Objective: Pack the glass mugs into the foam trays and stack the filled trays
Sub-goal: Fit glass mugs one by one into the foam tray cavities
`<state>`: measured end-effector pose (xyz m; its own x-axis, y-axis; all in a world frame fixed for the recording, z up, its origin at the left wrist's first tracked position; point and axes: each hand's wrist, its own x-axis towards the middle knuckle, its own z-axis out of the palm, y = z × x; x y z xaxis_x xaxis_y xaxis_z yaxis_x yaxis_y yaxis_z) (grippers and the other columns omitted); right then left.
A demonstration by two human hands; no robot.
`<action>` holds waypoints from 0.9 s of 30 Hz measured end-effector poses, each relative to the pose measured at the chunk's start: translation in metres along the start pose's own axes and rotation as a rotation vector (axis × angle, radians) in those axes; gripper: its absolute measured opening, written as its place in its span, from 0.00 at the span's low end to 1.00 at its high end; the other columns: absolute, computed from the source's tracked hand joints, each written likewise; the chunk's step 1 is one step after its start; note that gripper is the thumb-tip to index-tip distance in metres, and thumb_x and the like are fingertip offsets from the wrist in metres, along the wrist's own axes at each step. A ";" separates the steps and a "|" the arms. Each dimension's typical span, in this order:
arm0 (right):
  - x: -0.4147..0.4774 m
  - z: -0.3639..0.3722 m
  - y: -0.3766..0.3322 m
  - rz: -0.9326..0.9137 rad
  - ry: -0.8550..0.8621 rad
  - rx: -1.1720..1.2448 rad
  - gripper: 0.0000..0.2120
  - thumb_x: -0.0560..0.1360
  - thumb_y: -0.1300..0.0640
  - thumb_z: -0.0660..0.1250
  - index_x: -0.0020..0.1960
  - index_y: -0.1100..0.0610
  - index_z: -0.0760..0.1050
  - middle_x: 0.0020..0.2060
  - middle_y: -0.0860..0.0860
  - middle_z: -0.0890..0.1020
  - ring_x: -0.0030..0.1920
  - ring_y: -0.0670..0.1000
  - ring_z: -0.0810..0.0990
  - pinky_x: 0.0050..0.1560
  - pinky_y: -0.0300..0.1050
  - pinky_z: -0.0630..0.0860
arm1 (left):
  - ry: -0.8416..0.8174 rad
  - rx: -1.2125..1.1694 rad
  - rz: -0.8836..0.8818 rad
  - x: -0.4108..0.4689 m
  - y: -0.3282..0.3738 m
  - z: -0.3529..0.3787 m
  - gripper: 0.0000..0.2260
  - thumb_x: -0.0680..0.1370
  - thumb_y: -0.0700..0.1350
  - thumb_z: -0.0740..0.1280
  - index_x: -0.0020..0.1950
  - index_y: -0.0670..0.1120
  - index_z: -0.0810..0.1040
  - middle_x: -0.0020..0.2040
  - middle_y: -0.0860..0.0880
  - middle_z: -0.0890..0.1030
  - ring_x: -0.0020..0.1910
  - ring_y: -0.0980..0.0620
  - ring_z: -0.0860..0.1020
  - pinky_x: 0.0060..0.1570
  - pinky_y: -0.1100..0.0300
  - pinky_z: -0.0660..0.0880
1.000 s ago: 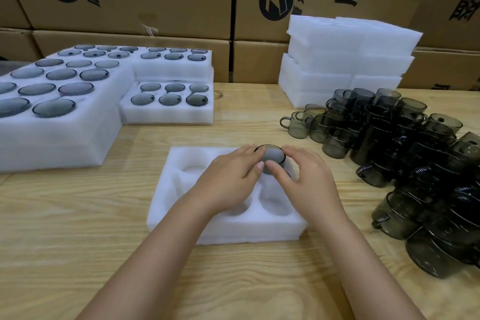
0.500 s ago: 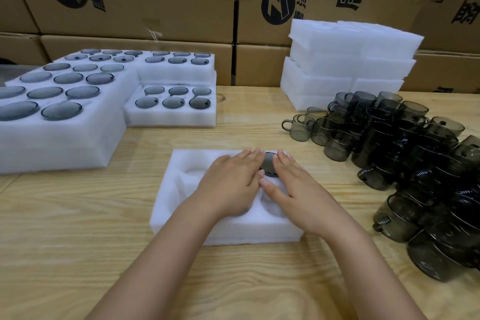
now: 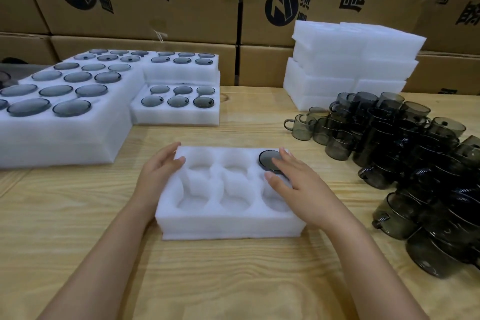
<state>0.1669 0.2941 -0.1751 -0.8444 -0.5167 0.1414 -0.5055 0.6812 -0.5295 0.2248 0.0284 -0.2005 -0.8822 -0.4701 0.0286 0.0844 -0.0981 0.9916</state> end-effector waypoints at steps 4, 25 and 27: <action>0.009 -0.005 -0.004 0.024 0.228 0.133 0.12 0.79 0.52 0.61 0.57 0.53 0.79 0.60 0.47 0.79 0.61 0.42 0.73 0.51 0.31 0.63 | 0.011 -0.058 0.030 -0.003 0.001 0.000 0.14 0.77 0.33 0.65 0.59 0.47 0.78 0.50 0.52 0.81 0.42 0.61 0.82 0.37 0.69 0.76; 0.121 -0.022 0.029 0.445 0.260 -0.325 0.07 0.73 0.66 0.59 0.43 0.59 0.75 0.46 0.60 0.77 0.44 0.60 0.75 0.41 0.45 0.71 | -0.002 -0.081 0.037 0.004 -0.005 -0.002 0.15 0.76 0.31 0.64 0.58 0.46 0.78 0.45 0.53 0.83 0.40 0.59 0.82 0.36 0.68 0.76; 0.112 -0.025 0.014 0.425 0.330 -0.217 0.10 0.73 0.65 0.59 0.48 0.61 0.79 0.47 0.60 0.79 0.48 0.62 0.76 0.43 0.47 0.72 | -0.002 -0.083 0.040 0.005 -0.005 -0.002 0.15 0.76 0.31 0.64 0.57 0.46 0.78 0.44 0.53 0.83 0.40 0.59 0.82 0.35 0.68 0.76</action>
<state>0.0608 0.2590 -0.1459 -0.9742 -0.0088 0.2257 -0.1051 0.9021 -0.4185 0.2208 0.0252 -0.2052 -0.8782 -0.4735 0.0681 0.1575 -0.1519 0.9758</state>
